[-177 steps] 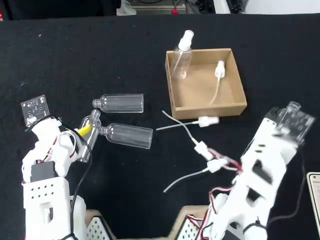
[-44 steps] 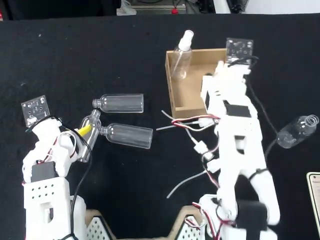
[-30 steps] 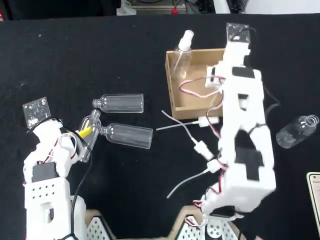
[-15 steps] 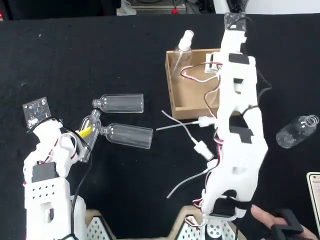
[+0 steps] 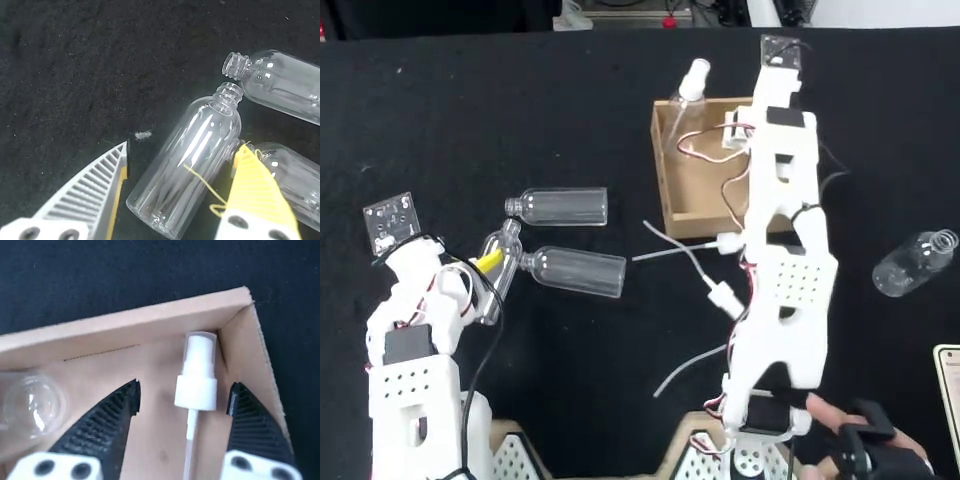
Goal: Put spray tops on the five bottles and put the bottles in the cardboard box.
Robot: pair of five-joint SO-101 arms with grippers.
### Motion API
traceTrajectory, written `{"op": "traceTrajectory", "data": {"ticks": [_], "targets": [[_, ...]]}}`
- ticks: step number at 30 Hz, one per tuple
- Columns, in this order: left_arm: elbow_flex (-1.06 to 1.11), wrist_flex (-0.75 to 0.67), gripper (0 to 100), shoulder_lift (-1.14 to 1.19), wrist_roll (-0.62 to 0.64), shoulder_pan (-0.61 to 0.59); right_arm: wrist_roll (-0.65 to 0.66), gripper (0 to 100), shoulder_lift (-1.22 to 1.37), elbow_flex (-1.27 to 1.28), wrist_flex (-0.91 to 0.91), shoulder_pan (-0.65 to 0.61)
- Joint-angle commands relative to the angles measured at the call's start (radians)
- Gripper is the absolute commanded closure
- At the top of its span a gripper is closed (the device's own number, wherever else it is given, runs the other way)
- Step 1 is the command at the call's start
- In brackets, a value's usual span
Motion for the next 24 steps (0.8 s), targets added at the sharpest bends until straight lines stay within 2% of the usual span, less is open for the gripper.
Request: {"op": "traceTrajectory", "data": {"ticks": [1,4,10,16,20,24], "targets": [[-0.015,-0.017,67,-0.011,0.005,-0.002,-0.006,72.7,0.024,-0.124,0.026,0.025],[-0.015,-0.017,67,-0.011,0.005,-0.002,-0.006,75.2,0.062,-0.196,0.087,0.023],[-0.015,-0.017,67,-0.011,0.005,-0.007,-0.006,98.9,0.139,-0.34,0.167,0.025],[-0.015,-0.017,67,-0.011,0.005,-0.007,-0.008,96.7,0.194,-0.489,0.288,0.02],[-0.012,-0.02,67,-0.011,0.005,-0.007,-0.072,96.7,0.202,-0.638,0.431,0.029],[-0.008,-0.021,67,-0.011,0.005,-0.005,-0.078,96.7,0.203,-0.785,0.555,0.043]]}}
